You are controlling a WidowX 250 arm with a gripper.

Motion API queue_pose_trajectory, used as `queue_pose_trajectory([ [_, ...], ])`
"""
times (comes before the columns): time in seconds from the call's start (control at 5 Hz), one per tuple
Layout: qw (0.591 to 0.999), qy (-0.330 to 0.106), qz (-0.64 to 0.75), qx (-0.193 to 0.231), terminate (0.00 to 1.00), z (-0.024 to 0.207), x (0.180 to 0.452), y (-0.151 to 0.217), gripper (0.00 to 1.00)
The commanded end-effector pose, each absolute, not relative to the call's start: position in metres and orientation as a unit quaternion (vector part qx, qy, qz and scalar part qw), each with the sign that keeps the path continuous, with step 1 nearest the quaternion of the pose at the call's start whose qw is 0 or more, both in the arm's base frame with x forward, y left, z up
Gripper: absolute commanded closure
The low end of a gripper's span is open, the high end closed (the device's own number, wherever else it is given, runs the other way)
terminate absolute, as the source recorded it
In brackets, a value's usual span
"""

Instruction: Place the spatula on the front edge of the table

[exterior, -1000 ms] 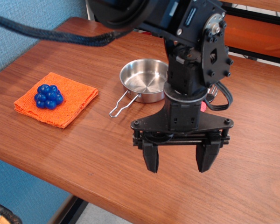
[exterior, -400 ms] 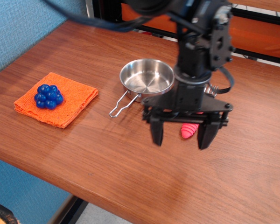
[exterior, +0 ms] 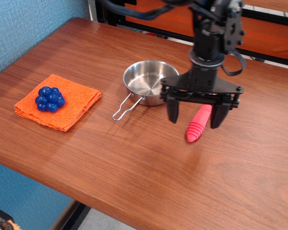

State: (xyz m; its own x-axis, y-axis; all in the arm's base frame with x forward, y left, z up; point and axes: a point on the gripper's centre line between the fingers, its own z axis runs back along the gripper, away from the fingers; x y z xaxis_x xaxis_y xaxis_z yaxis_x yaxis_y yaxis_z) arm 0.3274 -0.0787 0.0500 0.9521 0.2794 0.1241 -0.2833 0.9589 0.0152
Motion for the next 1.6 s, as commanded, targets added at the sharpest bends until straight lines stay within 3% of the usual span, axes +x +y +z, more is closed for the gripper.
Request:
queue_pose_trajectory([
  [0.0, 0.993, -0.065, 0.096, 0.020, 0.00, 0.041, 0.357, -0.080, 0.00],
  [0.2, 0.993, -0.071, 0.091, 0.000, 0.00, 0.034, 0.362, -0.083, 0.00],
  [0.6, 0.995, -0.056, 0.084, 0.008, 0.00, 0.019, 0.368, -0.081, 0.00],
  [0.8, 0.995, -0.056, 0.079, 0.011, 0.00, 0.018, 0.367, -0.083, 1.00],
  [1.4, 0.995, -0.074, 0.072, 0.006, 0.00, 0.042, 0.363, -0.079, 1.00],
])
